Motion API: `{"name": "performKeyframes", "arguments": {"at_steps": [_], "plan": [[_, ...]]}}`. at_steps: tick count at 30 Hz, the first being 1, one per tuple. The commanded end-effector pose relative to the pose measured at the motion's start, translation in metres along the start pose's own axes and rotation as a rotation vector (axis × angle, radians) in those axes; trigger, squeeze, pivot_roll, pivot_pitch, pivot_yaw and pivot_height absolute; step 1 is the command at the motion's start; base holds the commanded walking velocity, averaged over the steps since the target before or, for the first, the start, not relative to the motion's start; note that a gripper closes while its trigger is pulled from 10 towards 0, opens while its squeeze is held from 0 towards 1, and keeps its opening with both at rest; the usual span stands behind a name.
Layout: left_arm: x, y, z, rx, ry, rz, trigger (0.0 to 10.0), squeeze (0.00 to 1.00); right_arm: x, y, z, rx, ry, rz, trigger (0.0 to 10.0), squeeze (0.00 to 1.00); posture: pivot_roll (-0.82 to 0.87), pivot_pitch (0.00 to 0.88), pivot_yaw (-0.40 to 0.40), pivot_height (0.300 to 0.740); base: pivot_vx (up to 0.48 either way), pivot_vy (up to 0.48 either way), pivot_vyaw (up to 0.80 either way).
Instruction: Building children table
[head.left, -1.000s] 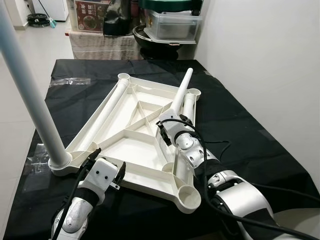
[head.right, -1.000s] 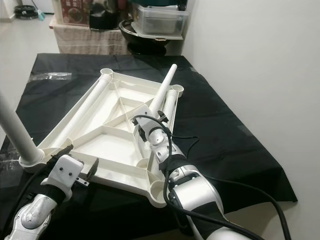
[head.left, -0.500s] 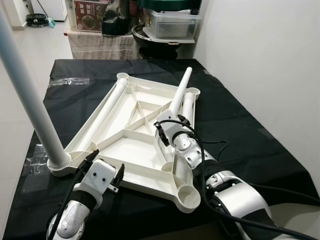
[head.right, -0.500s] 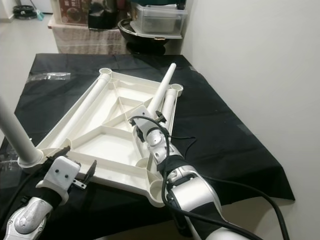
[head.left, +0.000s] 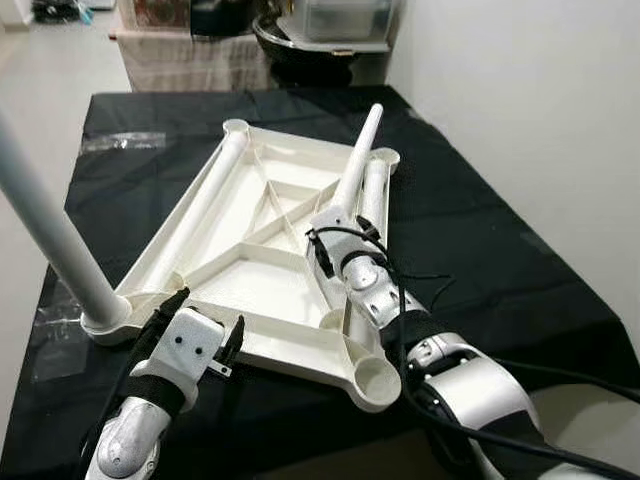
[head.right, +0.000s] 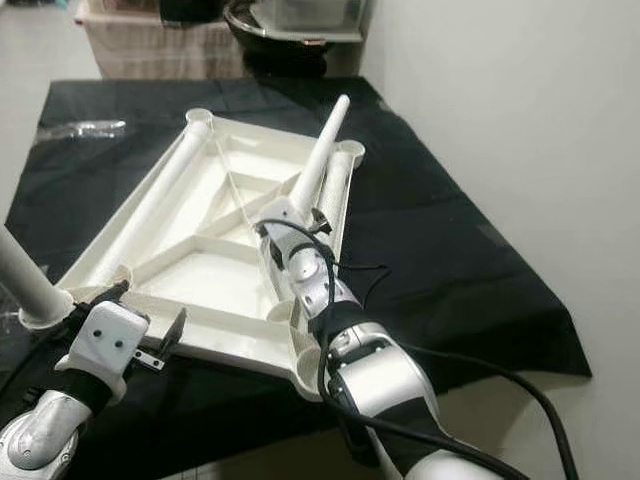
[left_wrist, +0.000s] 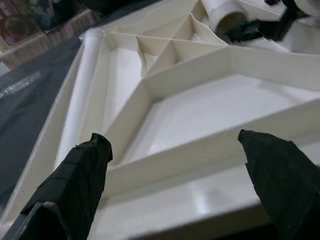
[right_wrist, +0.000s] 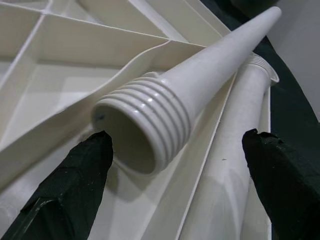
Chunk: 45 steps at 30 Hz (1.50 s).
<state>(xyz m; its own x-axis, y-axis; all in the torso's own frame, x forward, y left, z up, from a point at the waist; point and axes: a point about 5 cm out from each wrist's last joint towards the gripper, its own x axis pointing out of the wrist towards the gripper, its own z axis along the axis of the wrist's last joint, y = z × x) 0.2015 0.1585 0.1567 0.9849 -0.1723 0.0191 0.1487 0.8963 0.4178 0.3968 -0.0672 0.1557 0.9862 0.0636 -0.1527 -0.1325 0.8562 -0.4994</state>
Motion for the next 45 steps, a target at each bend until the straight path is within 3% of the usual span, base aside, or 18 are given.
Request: {"name": "performKeyframes", "arguments": {"at_steps": [1, 15, 23, 24, 36, 41, 45], "plan": [[-0.003, -0.003, 0.002, -0.003, 0.009, -0.006, 10.0, 0.00, 0.000, 0.000, -0.002, 0.030, 0.012, -0.013, 10.0, 0.00, 0.10, 0.187, -0.138, 0.740, 0.000, 0.000, 0.00], [-0.010, -0.010, 0.011, -0.035, 0.028, -0.006, 10.0, 0.00, 0.002, -0.004, 0.012, 0.081, -0.033, -0.069, 10.0, 0.00, 0.10, 0.238, -0.150, 0.740, 0.000, 0.000, 0.00], [-0.020, -0.013, 0.012, -0.054, 0.058, 0.007, 10.0, 0.00, 0.002, -0.010, 0.024, 0.068, -0.091, -0.177, 10.0, 0.00, 0.11, 0.260, -0.170, 0.740, 0.000, 0.000, 0.00], [-0.020, -0.013, 0.013, -0.055, 0.060, 0.010, 10.0, 0.00, 0.002, -0.010, 0.025, 0.061, -0.102, -0.179, 0.0, 0.00, 0.11, 0.256, -0.175, 0.740, 0.000, 0.000, 0.00], [-0.023, -0.013, 0.011, -0.056, 0.077, 0.030, 10.0, 0.00, -0.002, -0.009, 0.025, 0.030, -0.165, -0.249, 0.0, 0.00, 0.10, 0.249, -0.177, 0.740, 0.000, 0.000, 0.00], [-0.020, -0.015, 0.009, -0.053, 0.080, 0.034, 10.0, 0.00, -0.002, -0.018, 0.023, 0.058, -0.200, -0.298, 0.0, 0.00, 0.09, 0.224, -0.165, 0.740, 0.000, 0.000, 0.00], [-0.014, -0.016, 0.006, -0.064, 0.079, 0.041, 10.0, 0.00, -0.003, -0.035, 0.029, 0.140, -0.260, -0.353, 0.0, 0.00, 0.07, 0.199, -0.152, 0.740, 0.000, 0.000, 0.00]]}}
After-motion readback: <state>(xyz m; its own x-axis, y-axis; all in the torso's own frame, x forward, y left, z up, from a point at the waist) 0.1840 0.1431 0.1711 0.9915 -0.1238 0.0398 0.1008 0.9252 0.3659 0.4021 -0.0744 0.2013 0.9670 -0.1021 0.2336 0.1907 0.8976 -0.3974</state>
